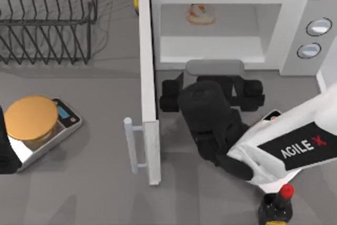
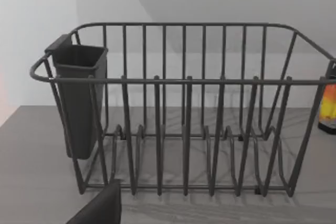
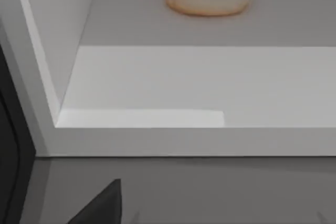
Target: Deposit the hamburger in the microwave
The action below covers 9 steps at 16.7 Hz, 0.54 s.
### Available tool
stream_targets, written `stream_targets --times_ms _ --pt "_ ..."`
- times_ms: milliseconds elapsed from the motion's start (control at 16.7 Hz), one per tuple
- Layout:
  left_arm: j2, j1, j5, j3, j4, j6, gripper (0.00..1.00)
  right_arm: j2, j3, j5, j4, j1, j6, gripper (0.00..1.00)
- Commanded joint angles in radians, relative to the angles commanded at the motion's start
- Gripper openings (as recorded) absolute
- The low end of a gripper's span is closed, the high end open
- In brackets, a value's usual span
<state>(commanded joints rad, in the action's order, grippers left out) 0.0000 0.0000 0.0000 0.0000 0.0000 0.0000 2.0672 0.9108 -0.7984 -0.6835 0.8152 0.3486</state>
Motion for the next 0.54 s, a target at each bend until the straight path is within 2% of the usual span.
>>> stream_targets --times_ms 300,540 --pt "0.0 0.0 0.0 0.0 0.0 0.0 1.0 -0.168 0.053 0.0 0.253 -0.004 0.001 1.0" --pt "0.0 0.0 0.0 0.0 0.0 0.0 1.0 -0.232 0.076 0.001 0.323 -0.004 0.001 1.0"
